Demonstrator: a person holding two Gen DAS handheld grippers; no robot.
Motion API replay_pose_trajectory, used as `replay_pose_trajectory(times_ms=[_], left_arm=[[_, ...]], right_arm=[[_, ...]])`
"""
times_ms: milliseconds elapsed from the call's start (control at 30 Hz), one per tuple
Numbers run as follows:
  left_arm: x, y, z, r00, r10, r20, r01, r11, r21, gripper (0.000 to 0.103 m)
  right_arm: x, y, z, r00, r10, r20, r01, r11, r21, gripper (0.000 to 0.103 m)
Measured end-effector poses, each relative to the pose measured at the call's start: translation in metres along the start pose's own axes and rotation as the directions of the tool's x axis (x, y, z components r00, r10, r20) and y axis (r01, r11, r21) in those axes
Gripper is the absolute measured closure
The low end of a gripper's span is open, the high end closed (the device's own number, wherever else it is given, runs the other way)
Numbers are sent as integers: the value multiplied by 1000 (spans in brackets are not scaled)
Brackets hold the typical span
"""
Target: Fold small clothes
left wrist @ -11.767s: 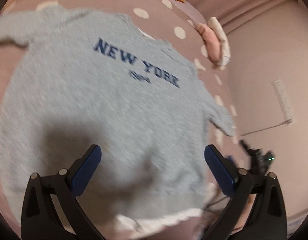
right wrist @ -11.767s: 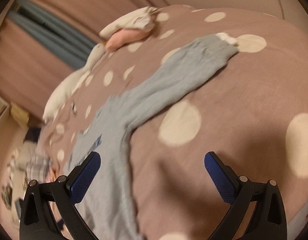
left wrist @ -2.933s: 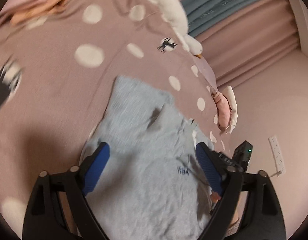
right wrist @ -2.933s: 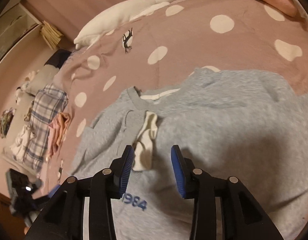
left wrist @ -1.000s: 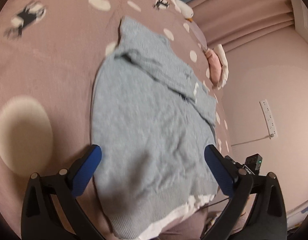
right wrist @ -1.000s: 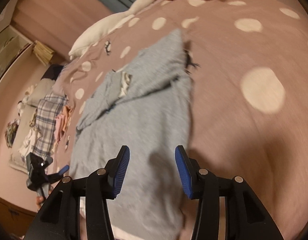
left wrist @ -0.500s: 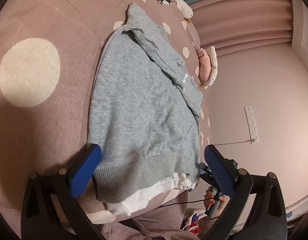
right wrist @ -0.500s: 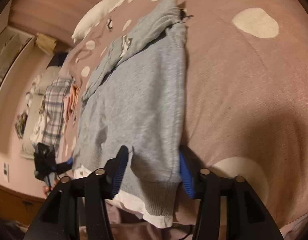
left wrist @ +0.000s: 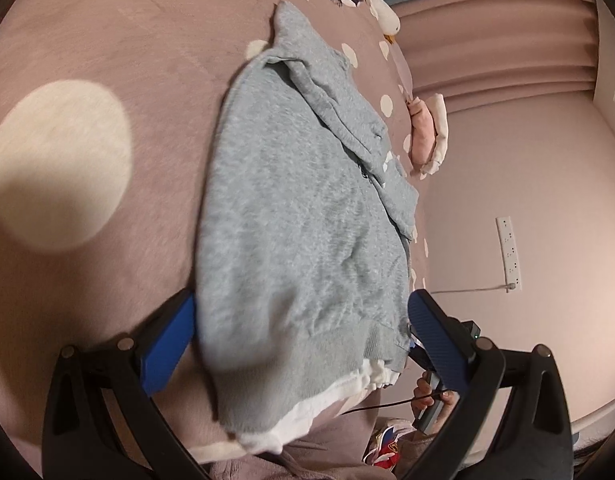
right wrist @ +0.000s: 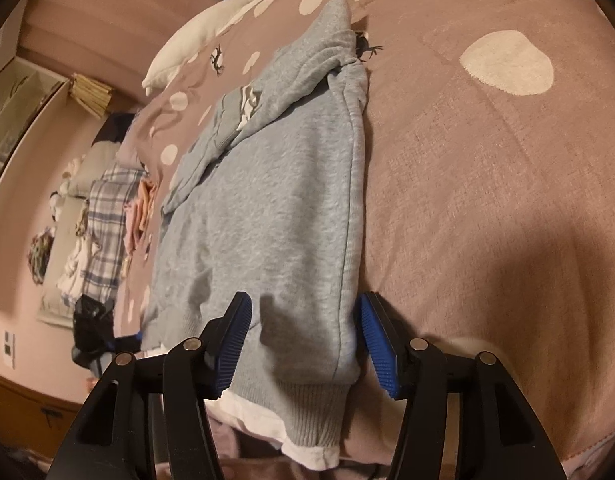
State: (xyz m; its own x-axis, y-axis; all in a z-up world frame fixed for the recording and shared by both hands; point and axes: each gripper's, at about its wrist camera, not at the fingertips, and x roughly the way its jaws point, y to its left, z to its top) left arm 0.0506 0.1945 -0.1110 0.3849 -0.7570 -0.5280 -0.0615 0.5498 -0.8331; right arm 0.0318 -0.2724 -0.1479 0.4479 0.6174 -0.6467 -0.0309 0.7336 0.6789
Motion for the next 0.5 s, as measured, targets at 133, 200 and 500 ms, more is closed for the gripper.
replay_pose_trajectory(times_ms=[133,200,500], left_arm=[[11,-5,8,1000,-7,-12,7,1000,6,0],[13,-9,7,1000,-10,-17,10,1000,16,1],[2,-5,-23,995,-65,-71,65,998,-13,2]], right_arm=[[8,1,9,1000,16,12,-16,1000,1,47],[13,2,13,1000,29,12,-29,1000,1,47],[9,15,-5,997,45,-66,-48,998,-50,47]])
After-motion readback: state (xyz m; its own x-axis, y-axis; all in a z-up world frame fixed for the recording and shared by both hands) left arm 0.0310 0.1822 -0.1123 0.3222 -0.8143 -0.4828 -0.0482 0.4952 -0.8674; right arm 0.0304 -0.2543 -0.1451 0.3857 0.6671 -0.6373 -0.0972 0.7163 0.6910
